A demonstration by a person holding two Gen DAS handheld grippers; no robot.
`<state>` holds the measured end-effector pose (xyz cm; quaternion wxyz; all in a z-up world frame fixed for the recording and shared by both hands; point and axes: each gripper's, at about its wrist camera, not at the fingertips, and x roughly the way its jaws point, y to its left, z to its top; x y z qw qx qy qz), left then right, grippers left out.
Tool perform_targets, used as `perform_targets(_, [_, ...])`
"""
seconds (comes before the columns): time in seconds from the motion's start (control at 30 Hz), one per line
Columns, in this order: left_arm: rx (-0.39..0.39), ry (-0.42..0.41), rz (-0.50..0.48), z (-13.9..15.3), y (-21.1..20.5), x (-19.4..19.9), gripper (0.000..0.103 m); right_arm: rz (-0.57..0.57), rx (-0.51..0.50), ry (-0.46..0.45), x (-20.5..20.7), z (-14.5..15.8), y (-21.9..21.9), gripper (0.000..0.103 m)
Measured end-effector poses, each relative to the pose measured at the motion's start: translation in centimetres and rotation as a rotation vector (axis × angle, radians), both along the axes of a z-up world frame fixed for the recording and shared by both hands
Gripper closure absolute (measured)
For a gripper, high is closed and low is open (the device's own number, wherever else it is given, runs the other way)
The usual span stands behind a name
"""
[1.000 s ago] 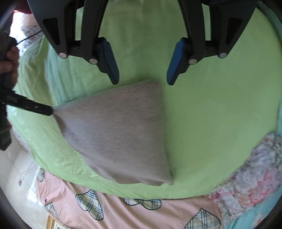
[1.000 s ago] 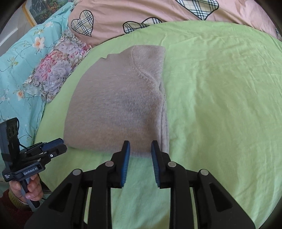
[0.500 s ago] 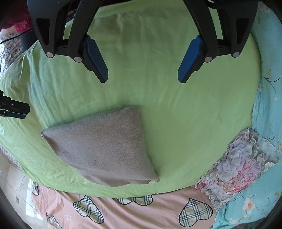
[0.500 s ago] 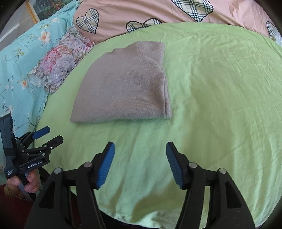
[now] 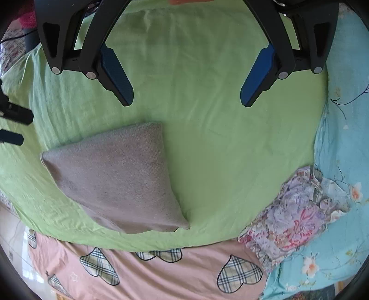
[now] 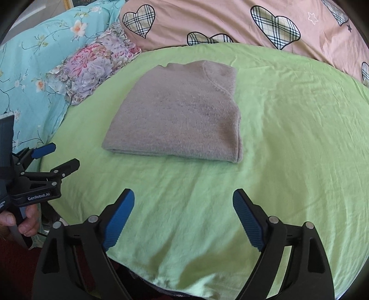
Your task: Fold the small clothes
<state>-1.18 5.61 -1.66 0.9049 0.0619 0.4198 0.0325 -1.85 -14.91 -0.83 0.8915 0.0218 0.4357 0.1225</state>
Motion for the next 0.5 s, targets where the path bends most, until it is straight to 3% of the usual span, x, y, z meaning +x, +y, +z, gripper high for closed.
perform_targets(0.2, [0.008, 0.022, 0.044, -0.1, 0.1, 2.5, 0.009, -0.003, 0.002, 0.013, 2.0, -0.5, 0.1, 0.016])
perform_targets(0.5, [0.068, 0.040, 0.026, 0.2, -1.6, 4.2, 0.008, 0.026, 0.025, 0.048, 4.9, 0.0, 0.1, 0.016])
